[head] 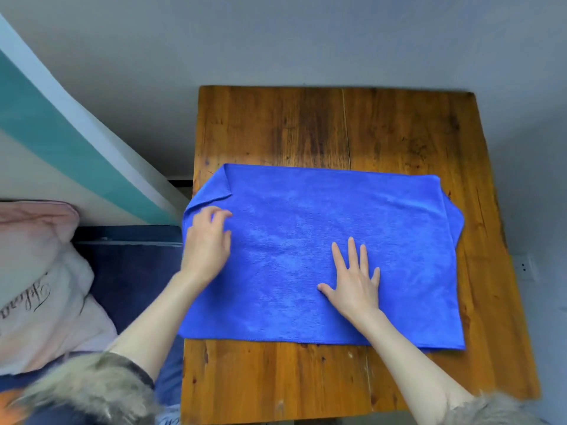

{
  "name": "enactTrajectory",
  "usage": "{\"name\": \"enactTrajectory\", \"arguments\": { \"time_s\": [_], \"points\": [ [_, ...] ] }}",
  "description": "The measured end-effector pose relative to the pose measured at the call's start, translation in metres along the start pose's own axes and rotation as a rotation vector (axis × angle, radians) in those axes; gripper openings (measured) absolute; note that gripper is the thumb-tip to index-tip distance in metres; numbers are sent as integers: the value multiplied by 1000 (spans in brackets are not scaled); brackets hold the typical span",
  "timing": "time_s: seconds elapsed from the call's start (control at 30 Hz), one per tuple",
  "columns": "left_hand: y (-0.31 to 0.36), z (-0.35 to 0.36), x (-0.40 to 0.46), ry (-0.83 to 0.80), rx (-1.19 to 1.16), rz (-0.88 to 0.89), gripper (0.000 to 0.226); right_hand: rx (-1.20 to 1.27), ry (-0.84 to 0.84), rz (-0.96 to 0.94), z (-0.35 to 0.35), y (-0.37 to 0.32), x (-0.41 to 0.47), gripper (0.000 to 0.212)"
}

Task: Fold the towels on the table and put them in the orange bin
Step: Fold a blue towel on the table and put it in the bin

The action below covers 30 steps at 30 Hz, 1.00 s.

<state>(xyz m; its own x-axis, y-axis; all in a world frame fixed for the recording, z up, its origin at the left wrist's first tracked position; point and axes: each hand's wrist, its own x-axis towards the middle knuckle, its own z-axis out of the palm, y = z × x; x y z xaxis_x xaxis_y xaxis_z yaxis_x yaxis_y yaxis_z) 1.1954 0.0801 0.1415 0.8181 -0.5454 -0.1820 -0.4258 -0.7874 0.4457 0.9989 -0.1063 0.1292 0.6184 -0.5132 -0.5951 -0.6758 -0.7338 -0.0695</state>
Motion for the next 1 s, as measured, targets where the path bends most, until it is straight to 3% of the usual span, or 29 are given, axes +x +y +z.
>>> {"name": "enactTrajectory", "arguments": {
  "time_s": [0.1, 0.23, 0.5, 0.67, 0.83, 1.0],
  "points": [
    [-5, 21, -6, -163, 116, 93, 38, -31, -8, -59, 2, -14, 4, 99],
    [-21, 26, 22, -231, 201, 120, 53, -69, -56, -83, 5, -20, 11, 108],
    [-40, 18, 73, -77, 175, -54, 59, -66, -92, -88, 8, -20, 14, 112],
    [-39, 35, 63, -93, 210, -16, 63, -81, -92, -91, 10, -20, 15, 116],
    [-38, 37, 74, -24, 135, -89, 62, -87, -82, -104, 14, -19, 15, 116],
    [-9, 41, 67, -7, 124, -54, 61, -12, -15, -146, 12, -13, 13, 97]
  ]
}}
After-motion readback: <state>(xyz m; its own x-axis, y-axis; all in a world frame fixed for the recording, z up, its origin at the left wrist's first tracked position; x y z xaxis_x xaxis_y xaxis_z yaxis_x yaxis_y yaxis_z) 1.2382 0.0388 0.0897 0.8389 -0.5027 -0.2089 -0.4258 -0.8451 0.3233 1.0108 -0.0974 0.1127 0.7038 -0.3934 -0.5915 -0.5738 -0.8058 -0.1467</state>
